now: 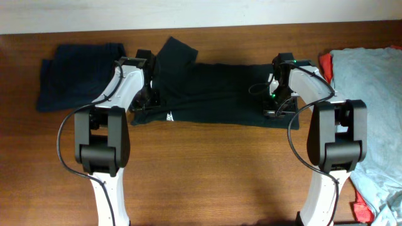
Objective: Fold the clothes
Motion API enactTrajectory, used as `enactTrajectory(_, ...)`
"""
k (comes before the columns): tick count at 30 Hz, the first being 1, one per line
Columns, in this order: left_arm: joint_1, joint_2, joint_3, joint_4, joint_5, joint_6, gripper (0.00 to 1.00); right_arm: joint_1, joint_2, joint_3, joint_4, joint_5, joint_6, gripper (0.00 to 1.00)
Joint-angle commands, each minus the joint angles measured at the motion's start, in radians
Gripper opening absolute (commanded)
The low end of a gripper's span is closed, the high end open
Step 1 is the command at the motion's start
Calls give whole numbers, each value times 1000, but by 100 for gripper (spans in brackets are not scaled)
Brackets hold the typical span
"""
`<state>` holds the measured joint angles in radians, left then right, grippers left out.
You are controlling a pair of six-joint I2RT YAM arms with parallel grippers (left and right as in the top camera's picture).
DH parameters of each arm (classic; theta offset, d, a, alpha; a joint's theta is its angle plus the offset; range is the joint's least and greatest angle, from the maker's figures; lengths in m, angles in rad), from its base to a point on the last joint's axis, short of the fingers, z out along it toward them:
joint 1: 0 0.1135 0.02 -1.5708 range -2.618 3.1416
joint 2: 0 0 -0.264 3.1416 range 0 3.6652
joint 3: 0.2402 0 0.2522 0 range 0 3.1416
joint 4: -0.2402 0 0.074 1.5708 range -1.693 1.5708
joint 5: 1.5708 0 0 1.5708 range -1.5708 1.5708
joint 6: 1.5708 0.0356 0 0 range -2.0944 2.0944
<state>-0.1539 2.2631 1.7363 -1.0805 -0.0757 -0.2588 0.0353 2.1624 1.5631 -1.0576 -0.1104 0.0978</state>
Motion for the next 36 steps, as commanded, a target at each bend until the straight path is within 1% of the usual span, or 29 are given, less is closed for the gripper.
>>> enactTrajectory(1,5,32,-82,18,-8,-18,1,-4,-9,-23,-9,63,16,4)
enactTrajectory(3,5,32,-85,6,-8,-18,1,-4,-9,-23,-21,68,17,4)
enactTrajectory(7,5,31,-85,-54,-8,-21,1,-4,-9,-23,-82,128,80,4)
enactTrajectory(13,3,31,-85,-173,-64,-97,1,-4,-9,-23,-139,127,81,4)
enactTrajectory(18,3,31,-85,-241,-64,-116,1,-4,-9,-23,-152,127,88,4)
enactTrajectory(22,-5,30,-85,-239,-64,-116,1,-2,-19,-22,-140,122,86,4)
enactTrajectory(27,-18,-6,-77,-222,-64,-115,0,-3,-95,-22,-132,124,83,4)
enactTrajectory(33,-18,-90,-75,-211,-63,-116,1,-4,-180,-22,-129,198,126,4)
enactTrajectory(36,-18,-171,-75,-168,-58,-116,0,-3,-187,-26,-89,198,147,4)
